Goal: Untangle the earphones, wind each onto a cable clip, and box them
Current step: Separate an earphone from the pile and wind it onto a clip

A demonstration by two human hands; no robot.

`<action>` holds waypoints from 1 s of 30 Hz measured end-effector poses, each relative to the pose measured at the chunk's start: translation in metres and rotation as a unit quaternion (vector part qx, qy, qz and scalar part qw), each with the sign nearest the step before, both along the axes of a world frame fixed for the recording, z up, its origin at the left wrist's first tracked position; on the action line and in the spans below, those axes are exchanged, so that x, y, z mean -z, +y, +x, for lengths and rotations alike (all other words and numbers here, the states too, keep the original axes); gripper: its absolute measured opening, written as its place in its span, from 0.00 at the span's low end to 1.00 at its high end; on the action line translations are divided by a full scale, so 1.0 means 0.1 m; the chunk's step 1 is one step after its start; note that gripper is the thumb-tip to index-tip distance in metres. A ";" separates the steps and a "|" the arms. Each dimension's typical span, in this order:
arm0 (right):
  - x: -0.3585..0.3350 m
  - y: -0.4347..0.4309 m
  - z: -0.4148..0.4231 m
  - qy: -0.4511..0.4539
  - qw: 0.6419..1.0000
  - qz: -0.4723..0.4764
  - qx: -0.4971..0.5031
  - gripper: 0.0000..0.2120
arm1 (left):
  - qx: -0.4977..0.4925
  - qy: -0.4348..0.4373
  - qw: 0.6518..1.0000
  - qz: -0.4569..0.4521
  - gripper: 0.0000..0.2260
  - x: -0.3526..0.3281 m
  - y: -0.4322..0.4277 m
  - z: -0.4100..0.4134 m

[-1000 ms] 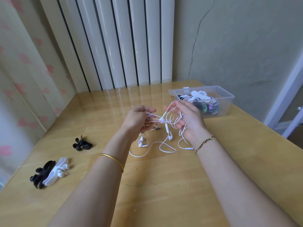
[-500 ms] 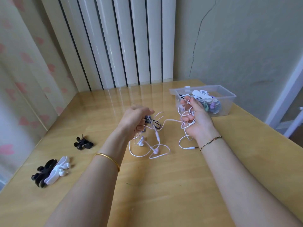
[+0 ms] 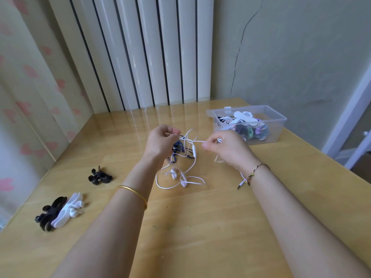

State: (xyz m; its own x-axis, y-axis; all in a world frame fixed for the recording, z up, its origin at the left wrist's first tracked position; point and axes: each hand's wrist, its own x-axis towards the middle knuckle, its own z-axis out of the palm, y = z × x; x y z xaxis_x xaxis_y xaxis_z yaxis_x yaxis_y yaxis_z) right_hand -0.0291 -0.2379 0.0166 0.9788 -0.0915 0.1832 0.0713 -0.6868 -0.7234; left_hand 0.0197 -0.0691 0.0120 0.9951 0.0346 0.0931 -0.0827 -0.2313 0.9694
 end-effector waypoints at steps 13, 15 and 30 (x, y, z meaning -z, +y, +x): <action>-0.11 0.07 0.03 -0.133 0.974 0.175 -0.062 0.08 | 0.102 -0.166 0.972 0.133 0.09 -0.05 -0.10 -0.19; -0.14 0.08 0.00 -0.145 0.967 0.202 -0.063 0.09 | 0.102 -0.176 0.959 0.198 0.07 0.01 -0.11 -0.12; 0.07 0.07 0.03 0.022 0.997 0.030 -0.064 0.05 | 0.014 -0.132 0.964 0.229 0.03 0.04 -0.02 -0.03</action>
